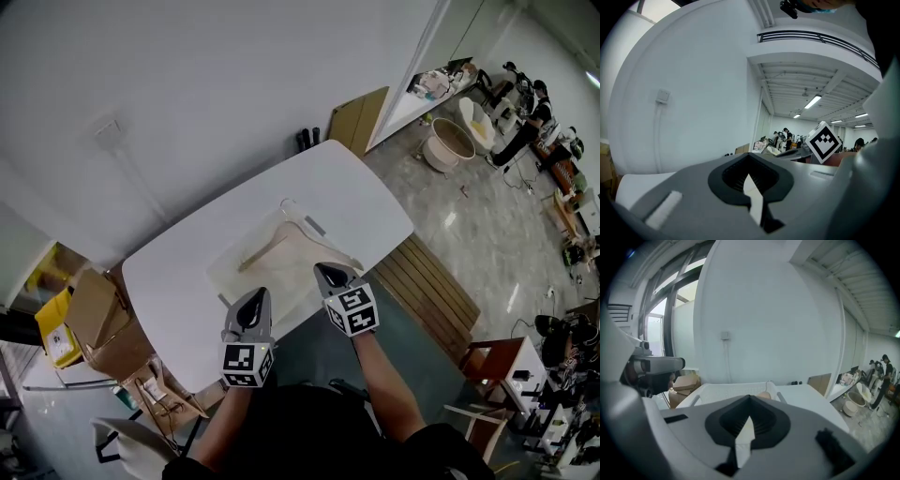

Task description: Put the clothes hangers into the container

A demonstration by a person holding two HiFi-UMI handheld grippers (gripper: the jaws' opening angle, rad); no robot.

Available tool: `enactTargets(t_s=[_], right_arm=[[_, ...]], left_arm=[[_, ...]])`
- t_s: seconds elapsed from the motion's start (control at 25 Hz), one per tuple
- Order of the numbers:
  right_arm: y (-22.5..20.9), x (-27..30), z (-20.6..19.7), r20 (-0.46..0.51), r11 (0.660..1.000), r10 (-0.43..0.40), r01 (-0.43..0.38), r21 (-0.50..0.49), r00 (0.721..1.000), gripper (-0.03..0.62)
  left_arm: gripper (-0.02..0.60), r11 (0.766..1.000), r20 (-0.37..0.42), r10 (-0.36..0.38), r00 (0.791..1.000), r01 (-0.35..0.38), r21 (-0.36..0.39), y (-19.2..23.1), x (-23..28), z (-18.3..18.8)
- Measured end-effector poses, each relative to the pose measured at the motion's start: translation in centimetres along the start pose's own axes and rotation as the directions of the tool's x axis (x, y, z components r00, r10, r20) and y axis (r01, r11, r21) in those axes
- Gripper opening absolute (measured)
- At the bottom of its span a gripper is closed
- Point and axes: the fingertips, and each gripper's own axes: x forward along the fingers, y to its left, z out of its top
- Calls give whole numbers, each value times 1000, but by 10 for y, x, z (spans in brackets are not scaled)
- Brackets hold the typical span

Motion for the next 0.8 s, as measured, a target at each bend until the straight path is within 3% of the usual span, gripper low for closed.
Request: enactTargets(t_s=[0.36,0.8], right_arm=[[39,-77,-3,211,997,-1,-15,72,978,15],[69,-140,-45,263,992,-20,-13,123,964,14]], left_arm=[[5,999,59,37,998,-38,19,-36,-35,-1],[5,998,66,52,996,-54,32,-79,-73,-23]])
